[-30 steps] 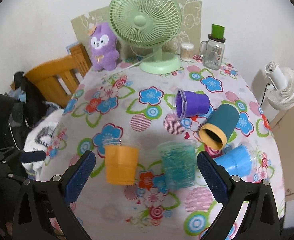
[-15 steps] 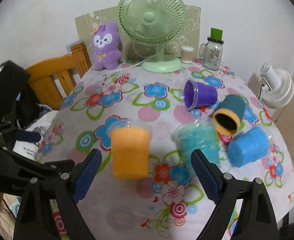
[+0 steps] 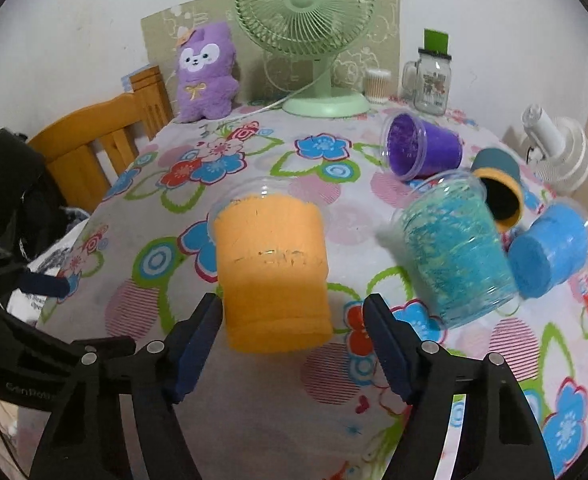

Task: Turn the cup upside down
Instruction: 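Close the right tool on the orange cup while the left tool releases it, then rotate the orange cup rim-down with the right tool and lower it onto the table, then open the right tool and pull it back from the cup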

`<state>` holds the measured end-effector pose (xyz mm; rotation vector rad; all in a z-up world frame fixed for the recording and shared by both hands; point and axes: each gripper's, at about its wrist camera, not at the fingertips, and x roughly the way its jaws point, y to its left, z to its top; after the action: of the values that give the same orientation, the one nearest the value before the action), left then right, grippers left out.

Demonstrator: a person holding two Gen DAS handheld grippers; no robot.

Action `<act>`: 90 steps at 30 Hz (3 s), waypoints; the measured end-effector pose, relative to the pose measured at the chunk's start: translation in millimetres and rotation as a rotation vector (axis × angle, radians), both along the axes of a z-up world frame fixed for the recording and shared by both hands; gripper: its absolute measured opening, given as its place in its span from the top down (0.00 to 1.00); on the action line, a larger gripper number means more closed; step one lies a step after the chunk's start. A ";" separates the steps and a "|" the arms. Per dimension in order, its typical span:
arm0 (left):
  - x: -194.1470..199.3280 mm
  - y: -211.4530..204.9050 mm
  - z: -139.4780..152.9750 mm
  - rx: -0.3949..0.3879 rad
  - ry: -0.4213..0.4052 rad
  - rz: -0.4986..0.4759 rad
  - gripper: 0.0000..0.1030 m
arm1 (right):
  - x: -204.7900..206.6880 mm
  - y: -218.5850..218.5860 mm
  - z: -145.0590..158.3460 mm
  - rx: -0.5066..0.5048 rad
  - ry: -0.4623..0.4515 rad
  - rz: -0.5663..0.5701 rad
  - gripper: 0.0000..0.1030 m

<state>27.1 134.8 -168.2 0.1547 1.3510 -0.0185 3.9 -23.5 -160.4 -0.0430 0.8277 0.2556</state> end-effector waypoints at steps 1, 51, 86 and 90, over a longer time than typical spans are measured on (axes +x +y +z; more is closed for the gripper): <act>0.4 0.6 -0.8 -0.004 0.002 0.001 0.09 | 1.5 0.8 -2.2 0.000 0.011 -0.002 0.28; -4.4 0.3 35.3 -0.257 0.056 0.170 0.09 | 57.2 30.6 51.1 -0.359 0.715 0.275 0.44; -8.8 -4.0 105.0 -0.183 -0.035 0.260 0.09 | 61.9 -4.9 112.3 -0.155 0.405 0.222 0.16; -10.4 -18.6 126.7 -0.150 -0.082 0.255 0.06 | 55.2 -23.5 132.2 -0.129 0.357 0.204 0.16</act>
<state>16.7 116.2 -41.5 -0.1428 1.2737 0.0998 59.1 -47.0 -28.2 -0.2086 1.1973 0.4095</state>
